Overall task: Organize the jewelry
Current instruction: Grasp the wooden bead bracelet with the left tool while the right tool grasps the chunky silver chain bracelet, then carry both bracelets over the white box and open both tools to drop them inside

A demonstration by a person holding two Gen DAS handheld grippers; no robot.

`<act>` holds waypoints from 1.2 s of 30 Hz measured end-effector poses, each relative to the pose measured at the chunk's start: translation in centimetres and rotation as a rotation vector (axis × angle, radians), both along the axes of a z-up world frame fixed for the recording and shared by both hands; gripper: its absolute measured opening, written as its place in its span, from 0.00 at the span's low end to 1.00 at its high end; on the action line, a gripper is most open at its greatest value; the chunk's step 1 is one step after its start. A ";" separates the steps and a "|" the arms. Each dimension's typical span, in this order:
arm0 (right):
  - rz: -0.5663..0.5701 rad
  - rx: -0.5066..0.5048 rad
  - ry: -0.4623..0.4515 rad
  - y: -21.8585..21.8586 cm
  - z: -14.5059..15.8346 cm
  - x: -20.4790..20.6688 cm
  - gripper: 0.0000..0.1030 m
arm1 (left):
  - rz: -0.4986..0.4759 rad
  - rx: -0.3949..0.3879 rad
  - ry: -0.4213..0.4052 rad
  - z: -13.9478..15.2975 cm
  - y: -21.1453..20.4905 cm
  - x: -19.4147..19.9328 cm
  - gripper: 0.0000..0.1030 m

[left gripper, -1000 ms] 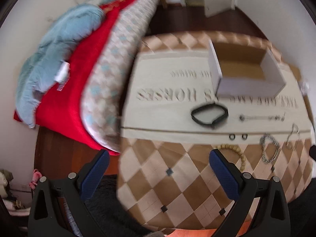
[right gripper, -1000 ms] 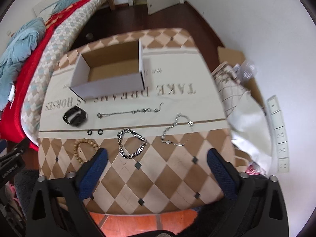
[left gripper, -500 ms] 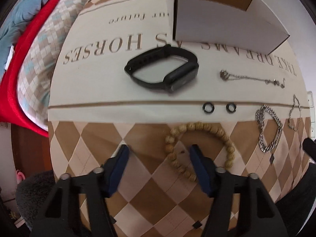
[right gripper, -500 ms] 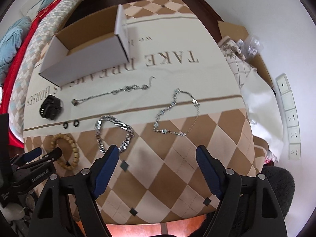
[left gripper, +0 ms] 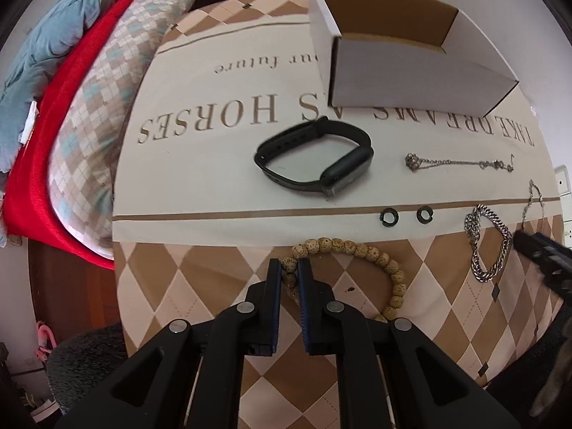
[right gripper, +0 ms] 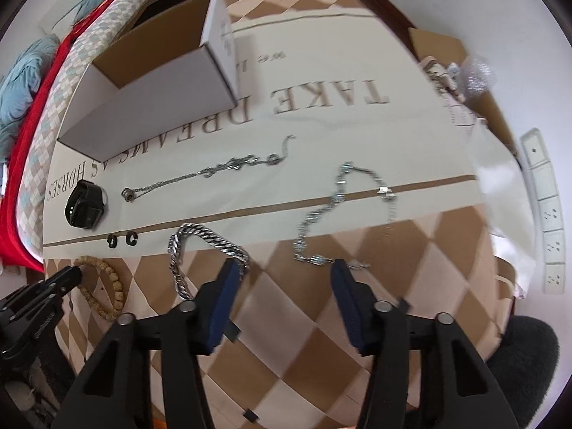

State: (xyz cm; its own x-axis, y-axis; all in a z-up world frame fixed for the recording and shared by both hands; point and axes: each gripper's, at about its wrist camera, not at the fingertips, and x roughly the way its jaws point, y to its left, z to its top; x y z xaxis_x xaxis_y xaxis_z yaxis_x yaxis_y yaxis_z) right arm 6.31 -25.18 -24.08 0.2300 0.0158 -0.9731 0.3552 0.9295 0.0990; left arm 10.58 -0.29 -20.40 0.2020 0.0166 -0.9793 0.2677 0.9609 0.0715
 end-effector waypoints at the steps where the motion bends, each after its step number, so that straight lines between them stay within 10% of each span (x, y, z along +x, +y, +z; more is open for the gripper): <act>1: 0.014 -0.020 0.000 0.5 -0.4 0.2 0.52 | -0.001 0.002 -0.005 0.4 0.0 -0.1 0.06; 4: 0.078 -0.096 -0.032 2.2 -0.5 0.7 0.38 | -0.005 0.009 -0.028 0.9 -0.2 -0.2 0.06; 6: 0.106 -0.115 -0.034 3.2 -0.4 0.9 0.08 | -0.007 0.008 -0.035 1.3 -1.1 -0.3 0.06; 21: 0.048 0.107 -0.188 2.5 5.5 -1.6 0.07 | -0.016 -0.047 -0.127 5.9 -2.2 -0.6 0.06; 36: 0.072 0.117 -0.348 0.2 14.5 1.0 0.06 | -0.060 -0.165 -0.249 14.3 -5.8 2.3 0.06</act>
